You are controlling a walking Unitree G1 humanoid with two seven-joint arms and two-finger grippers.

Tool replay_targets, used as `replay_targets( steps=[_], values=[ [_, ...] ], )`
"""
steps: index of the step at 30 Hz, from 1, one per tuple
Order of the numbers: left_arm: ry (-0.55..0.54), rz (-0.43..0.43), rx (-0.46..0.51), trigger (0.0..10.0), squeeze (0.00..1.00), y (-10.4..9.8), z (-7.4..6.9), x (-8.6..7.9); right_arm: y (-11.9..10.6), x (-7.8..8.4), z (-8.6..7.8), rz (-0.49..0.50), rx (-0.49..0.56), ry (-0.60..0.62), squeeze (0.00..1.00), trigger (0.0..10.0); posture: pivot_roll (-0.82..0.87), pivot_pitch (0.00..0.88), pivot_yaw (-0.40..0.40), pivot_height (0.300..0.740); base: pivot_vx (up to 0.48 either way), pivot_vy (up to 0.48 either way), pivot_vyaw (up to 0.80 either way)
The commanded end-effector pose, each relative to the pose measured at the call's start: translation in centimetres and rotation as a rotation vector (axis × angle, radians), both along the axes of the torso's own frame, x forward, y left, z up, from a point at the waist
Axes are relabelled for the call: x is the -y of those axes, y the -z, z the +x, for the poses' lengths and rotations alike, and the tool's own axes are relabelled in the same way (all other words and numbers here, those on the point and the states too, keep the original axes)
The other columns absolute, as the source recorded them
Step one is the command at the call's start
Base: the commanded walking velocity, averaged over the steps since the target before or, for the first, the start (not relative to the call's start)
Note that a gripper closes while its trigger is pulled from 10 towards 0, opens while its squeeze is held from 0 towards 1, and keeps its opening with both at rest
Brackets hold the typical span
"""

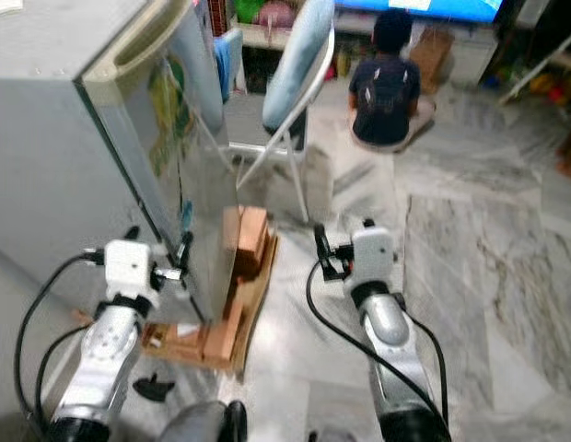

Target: Restocking fridge

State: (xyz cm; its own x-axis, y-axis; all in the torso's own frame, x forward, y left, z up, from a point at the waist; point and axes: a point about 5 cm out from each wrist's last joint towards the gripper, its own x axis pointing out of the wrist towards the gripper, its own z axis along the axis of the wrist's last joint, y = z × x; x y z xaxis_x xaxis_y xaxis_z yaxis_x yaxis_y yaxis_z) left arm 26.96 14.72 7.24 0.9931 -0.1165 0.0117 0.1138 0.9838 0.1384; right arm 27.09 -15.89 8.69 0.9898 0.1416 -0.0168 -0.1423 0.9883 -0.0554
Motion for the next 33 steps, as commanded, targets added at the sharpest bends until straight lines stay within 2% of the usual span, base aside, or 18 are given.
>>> replay_targets(
  steps=[1,4,9,15,24,33],
  values=[
    [0.003,0.019,-0.003,10.0,0.00,0.0,0.7,-0.6,-0.2,0.1,-0.1,0.002,0.008,-0.005,0.00,10.0,0.10,0.062,-0.013,0.740,0.000,0.000,0.00],
    [0.008,0.024,0.002,10.0,0.00,-0.3,1.3,-0.9,-0.2,0.1,-0.1,0.002,0.008,-0.006,0.00,10.0,0.09,0.064,-0.014,0.740,0.000,0.000,0.00],
    [-0.026,0.045,0.026,10.0,0.00,-1.3,3.9,-1.7,-0.4,0.3,-0.3,0.002,0.010,-0.008,0.00,10.0,0.08,0.072,-0.013,0.740,0.000,0.000,0.00],
    [-0.060,0.064,0.020,10.0,0.00,-1.8,5.5,-2.0,-0.5,0.3,-0.5,0.000,0.012,-0.010,0.00,10.0,0.07,0.075,-0.008,0.740,0.000,0.000,0.00],
    [-0.062,0.056,0.028,10.0,0.00,-1.7,6.1,-1.9,-0.5,0.1,-0.4,0.006,0.010,-0.013,0.00,10.0,0.07,0.078,-0.004,0.740,0.000,0.000,0.00],
    [-0.017,0.020,0.042,10.0,0.00,-1.6,5.8,-1.2,-0.7,-0.2,-0.4,0.017,0.014,-0.023,0.00,10.0,0.08,0.074,-0.008,0.740,0.055,0.000,0.00]
  ],
)
